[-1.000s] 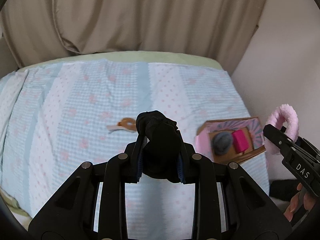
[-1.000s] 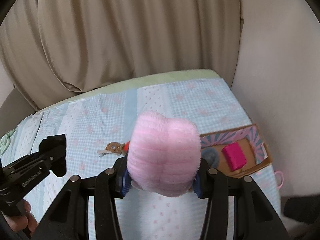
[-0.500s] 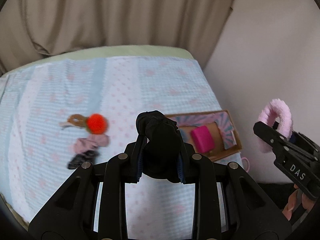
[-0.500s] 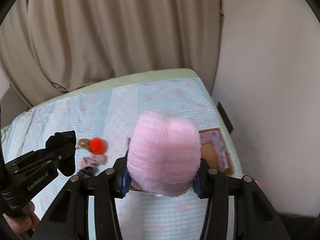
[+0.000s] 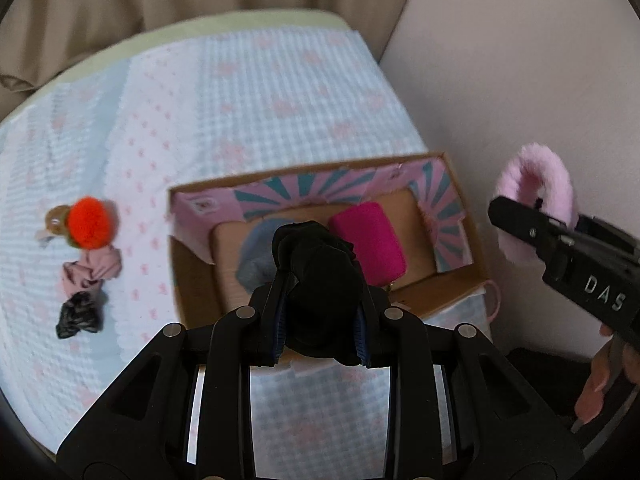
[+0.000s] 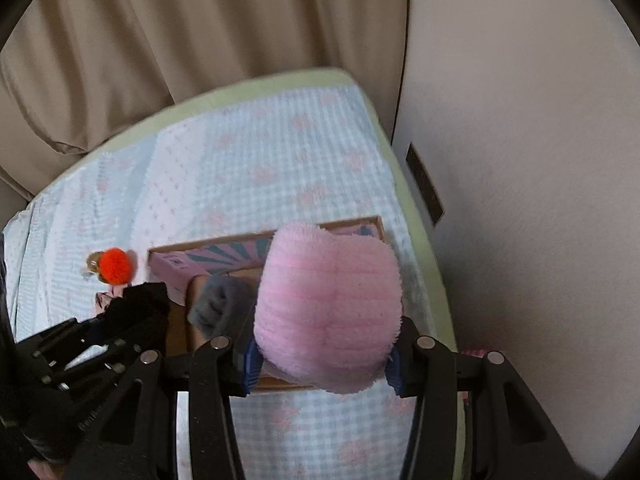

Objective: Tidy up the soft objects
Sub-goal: 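Carry both scrunchies to the cardboard box and release them inside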

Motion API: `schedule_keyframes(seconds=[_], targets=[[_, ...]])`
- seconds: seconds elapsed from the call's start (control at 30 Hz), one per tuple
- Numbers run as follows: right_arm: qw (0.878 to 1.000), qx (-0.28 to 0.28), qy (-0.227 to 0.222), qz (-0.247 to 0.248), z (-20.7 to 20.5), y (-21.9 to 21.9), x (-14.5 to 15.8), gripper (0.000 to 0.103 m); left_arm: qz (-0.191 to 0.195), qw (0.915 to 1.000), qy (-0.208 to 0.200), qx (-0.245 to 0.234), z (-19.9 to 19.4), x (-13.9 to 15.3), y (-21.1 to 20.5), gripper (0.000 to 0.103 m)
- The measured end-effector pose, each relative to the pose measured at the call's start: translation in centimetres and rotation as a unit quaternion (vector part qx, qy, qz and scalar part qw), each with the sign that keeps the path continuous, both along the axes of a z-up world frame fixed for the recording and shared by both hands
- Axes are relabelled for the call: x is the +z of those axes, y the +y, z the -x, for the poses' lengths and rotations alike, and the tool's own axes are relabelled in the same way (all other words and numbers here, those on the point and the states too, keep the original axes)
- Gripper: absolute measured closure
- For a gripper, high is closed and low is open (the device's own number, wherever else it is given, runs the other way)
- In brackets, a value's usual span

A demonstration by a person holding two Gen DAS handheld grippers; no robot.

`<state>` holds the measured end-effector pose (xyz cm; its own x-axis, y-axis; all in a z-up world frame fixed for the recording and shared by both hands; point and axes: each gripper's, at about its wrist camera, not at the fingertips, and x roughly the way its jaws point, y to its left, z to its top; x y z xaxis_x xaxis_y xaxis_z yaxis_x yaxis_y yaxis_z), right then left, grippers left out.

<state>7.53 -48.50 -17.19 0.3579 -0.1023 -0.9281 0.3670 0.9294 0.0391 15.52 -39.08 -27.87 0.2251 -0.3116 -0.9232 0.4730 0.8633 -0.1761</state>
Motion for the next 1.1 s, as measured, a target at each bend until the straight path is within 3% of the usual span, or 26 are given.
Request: schedule_keyframes(seconds=[0.33,0.5,0.6,0.67,0.7,0.73,0.8,0.9,1.1], targets=[[0.995,0.033,0.086,-0.041,-4.1,-3.6,-8.3,0.058,-0.044,0.9963,0.071,-0.021,-2.5,-8.8,-4.5,0.079],[0.992,0.041,0.110,-0.052,-5.2,-4.5,-11.0,0.058,-0.068,0.9944,0.072,-0.035,-3.0,-10.6,-5.7,0.079],[0.992,0.035,0.107,-0.060,-5.3,-5.0,-11.5,0.058,-0.091,0.9933,0.053,-0.047,-3.0,-10.5,-6.3,0.079],[0.993,0.034,0.097,-0.062,-5.3,-5.2,-11.4,0.056,-0.105,0.9916,0.045,-0.061,-2.7,-10.3,-6.6,0.061],[0.993,0.034,0.093,-0.062,-5.4,-5.2,-11.4,0.042,-0.109,0.9909,0.047,-0.065,-2.7,-10.3,-6.7,0.023],[0.993,0.033,0.089,-0.064,-5.5,-5.2,-11.3,0.014,-0.108,0.9910,0.045,-0.066,-2.7,-10.3,-6.7,0.002],[0.992,0.034,0.081,-0.092,-5.7,-5.3,-11.4,0.000,-0.088,0.9930,0.048,-0.063,-2.6,-9.9,-6.0,0.000],[0.992,0.035,0.086,-0.085,-5.9,-5.0,-11.5,0.000,-0.070,0.9941,0.070,-0.044,-2.9,-10.0,-4.8,0.000],[0.993,0.029,0.072,-0.087,-5.4,-4.8,-10.7,0.000,-0.065,0.9955,0.063,-0.028,-3.1,-9.0,-3.3,0.000]])
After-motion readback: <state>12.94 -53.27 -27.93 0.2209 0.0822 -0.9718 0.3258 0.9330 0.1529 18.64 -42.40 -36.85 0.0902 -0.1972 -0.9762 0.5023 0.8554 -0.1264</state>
